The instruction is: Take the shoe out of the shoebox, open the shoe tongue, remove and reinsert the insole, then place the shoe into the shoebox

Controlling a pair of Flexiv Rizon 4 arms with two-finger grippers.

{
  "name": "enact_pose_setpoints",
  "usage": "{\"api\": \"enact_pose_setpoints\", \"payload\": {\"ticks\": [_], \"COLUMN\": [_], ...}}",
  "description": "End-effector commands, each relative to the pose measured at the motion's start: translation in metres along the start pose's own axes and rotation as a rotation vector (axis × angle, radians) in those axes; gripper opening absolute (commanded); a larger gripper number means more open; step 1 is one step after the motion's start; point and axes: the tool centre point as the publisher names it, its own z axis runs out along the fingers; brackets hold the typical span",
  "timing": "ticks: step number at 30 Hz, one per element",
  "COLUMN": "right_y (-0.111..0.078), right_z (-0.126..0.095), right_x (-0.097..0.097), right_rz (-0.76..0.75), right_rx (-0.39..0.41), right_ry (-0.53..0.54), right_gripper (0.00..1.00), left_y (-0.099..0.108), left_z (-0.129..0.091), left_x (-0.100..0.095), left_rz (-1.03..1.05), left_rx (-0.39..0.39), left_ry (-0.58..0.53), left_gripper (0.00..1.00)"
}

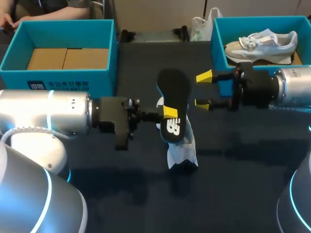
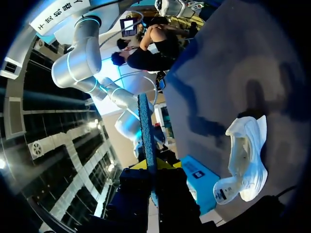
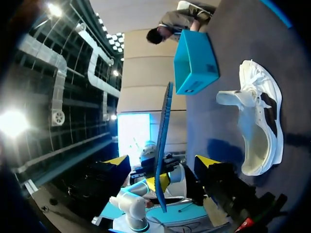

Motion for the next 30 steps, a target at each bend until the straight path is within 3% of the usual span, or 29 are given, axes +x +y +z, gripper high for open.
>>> {"api": "enact_pose_setpoints", "payload": {"ticks": [1,17,30], "right_y": [0.004,-0.001,0.0], "right_z": [0.009,0.019,0.012], "right_x": [-0.002,0.001,0.0], "right_rz": [0.004,0.01,0.016], "right_rx": [0.012,0.028,0.005], "right_ry": [0.002,0.009,-0.002], "right_gripper": [0.48,0.36,0.28], "left_y": [0.003,0.003,-0.008], "left_z": [0.022,0.056,0.053], "left_x": [0.004,0.01,0.011], "left_rz": [0.009,0.032,0.005], "left_rx": [-0.011,-0.007,-0.013], "left_ry": [-0.012,-0.014,-0.026], "left_gripper": [0.0,0.0,0.0]}}
